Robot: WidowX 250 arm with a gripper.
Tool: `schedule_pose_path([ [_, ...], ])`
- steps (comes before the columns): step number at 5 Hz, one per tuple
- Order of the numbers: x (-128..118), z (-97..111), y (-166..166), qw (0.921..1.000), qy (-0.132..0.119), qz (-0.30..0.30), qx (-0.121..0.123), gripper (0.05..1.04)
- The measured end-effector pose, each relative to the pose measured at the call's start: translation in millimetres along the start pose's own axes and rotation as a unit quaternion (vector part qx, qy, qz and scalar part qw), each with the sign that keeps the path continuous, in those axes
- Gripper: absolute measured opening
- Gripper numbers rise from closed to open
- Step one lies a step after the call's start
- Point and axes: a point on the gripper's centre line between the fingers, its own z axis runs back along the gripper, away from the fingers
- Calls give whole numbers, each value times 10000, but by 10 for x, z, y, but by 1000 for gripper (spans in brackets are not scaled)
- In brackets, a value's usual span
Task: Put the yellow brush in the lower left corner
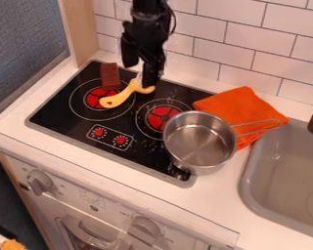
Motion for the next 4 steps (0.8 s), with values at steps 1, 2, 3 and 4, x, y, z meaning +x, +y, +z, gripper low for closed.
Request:
schedule_pose_path([
  [1,45,-125,22,10000,77,-34,-17,1000],
  [2,23,-257,-5,9996,196,-117,-134,999],
  [3,3,-353,21,9993,319,-53,-180,1000],
  [4,16,-364,36,9994,301,-21,-167,1001],
])
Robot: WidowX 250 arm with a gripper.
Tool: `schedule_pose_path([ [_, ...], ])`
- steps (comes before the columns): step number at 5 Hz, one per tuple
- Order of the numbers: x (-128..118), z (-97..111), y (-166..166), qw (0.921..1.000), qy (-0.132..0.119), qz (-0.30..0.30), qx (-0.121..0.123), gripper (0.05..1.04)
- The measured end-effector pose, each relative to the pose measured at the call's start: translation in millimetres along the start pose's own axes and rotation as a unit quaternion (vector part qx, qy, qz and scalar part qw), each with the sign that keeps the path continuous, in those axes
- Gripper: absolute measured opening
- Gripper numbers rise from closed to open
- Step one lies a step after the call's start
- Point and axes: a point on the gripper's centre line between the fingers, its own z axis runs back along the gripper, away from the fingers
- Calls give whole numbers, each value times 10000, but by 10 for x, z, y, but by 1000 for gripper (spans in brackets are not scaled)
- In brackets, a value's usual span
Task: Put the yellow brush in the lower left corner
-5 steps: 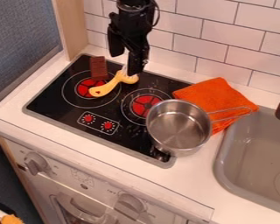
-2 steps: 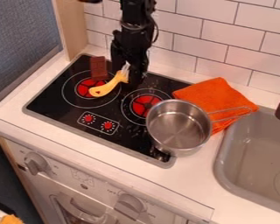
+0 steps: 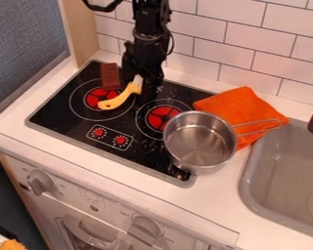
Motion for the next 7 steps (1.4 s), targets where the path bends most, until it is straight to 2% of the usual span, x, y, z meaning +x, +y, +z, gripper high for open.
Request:
schedule_pose_path([
  [1,11,-12,11,10000,-54,26,78,934],
  [2,8,-11,0,9998,-141,37,114,769],
  [4,4,5,-54,9997,-217,8,137,765],
  [5,22,31,-118,9995,-311,4,60,765],
  [6,119,173,-251,9987,-514,-64,-22,765],
  [7,184,451,-335,9971,-753,-108,71,765],
])
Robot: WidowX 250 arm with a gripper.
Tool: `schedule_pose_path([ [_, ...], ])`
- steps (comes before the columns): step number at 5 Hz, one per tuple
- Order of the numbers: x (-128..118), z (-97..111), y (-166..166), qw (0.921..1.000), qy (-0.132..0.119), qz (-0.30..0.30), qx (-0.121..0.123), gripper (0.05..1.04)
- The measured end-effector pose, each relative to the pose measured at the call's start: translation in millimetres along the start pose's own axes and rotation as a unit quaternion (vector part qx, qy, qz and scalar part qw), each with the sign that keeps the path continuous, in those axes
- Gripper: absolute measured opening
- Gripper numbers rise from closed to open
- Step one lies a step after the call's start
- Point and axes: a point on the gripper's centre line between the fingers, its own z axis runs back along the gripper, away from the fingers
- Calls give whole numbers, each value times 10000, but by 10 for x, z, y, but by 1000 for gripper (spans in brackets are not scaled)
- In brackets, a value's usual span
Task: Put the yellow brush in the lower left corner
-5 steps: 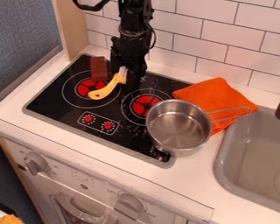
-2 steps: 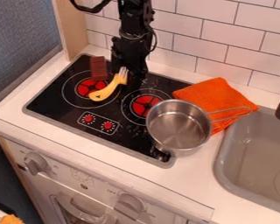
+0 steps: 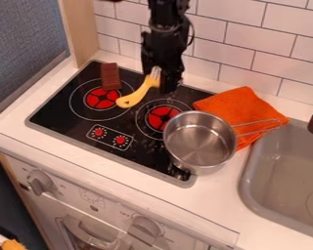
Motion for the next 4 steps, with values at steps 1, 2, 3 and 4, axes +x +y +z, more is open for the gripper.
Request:
schedule_pose_path([
  [1,-60,237,-6,9997,-68,247,30,765],
  [2,-366,487,85,9948,-47,1019,37,765],
  [3,-704,592,174,9899,3,1410,125,765],
  [4,-1079,521,337,9816,155,1893,184,765],
])
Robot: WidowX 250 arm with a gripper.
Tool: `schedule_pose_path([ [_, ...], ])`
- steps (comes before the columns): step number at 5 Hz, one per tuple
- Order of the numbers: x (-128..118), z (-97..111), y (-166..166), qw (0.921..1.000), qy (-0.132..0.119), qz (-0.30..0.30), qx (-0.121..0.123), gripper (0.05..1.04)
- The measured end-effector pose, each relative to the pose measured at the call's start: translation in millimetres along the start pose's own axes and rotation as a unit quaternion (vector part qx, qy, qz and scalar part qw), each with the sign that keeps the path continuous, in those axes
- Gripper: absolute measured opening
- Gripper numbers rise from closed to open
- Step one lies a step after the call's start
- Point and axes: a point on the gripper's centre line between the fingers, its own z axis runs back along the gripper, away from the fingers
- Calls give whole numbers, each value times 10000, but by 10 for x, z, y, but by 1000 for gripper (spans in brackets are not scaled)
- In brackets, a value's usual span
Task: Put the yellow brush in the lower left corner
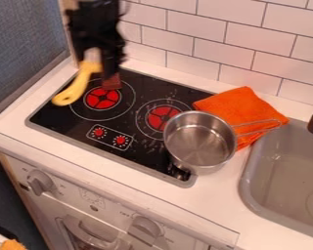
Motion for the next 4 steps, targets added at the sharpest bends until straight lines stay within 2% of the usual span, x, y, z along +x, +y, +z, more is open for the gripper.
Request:
schedule_pose_path([
  [1,-181,-76,249,9988,67,474,144,765],
  [2,-254,-191,378,9972,182,697,205,765],
  [4,-366,-625,575,9935,520,999,173,764],
])
